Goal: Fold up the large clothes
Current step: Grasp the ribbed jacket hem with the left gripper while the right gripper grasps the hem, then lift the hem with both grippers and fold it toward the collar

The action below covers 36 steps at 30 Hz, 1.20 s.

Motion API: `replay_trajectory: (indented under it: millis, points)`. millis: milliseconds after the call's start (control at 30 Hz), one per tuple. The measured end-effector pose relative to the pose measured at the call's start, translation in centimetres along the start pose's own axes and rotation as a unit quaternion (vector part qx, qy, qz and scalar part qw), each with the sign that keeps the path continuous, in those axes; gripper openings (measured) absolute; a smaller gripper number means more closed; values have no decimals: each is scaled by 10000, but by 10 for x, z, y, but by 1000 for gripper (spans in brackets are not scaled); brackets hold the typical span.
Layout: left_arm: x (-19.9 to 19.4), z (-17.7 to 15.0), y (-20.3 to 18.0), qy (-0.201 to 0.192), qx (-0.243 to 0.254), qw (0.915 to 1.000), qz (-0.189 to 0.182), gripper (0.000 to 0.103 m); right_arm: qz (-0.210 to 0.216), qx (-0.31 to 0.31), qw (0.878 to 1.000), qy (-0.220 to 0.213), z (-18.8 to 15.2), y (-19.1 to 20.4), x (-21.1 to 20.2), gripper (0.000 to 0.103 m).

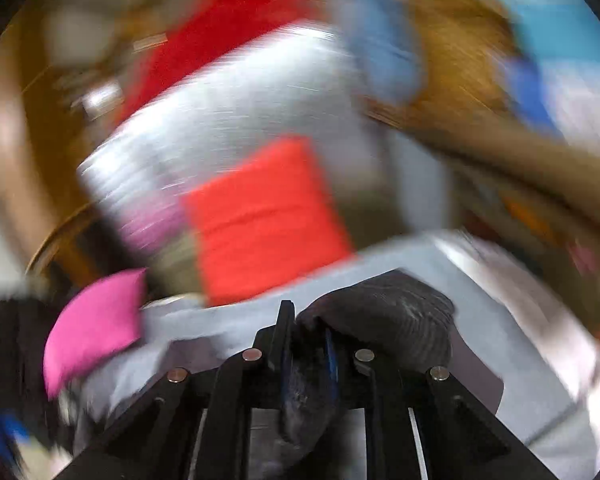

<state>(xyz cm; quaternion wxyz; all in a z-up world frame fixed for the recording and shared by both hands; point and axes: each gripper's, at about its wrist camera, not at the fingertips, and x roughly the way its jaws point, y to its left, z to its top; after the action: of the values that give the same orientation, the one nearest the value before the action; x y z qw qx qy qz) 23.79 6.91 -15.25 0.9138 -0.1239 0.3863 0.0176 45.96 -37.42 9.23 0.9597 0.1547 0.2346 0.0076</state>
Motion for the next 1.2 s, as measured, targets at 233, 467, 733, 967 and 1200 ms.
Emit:
replay_trajectory:
  millis: [233, 467, 733, 967, 1200]
  points:
    - [-4, 0, 2, -4, 12, 10000, -1, 103, 1060, -1832, 9669, 1423, -114, 190, 35, 103]
    - [-24, 12, 10, -54, -126, 9998, -151, 103, 1209, -448, 9684, 2134, -204, 138, 29, 102]
    - [-19, 87, -9, 54, -253, 9977, -623, 103, 1041, 807, 9778, 1629, -209, 38, -10, 103]
    - [85, 153, -21, 849, -1111, 9879, -676, 103, 1256, 1196, 9702, 1693, -246, 4, -2, 103]
    - [149, 158, -18, 1271, -1499, 9799, -340, 44, 1384, 1002, 9750, 1419, -259, 6, -4, 103]
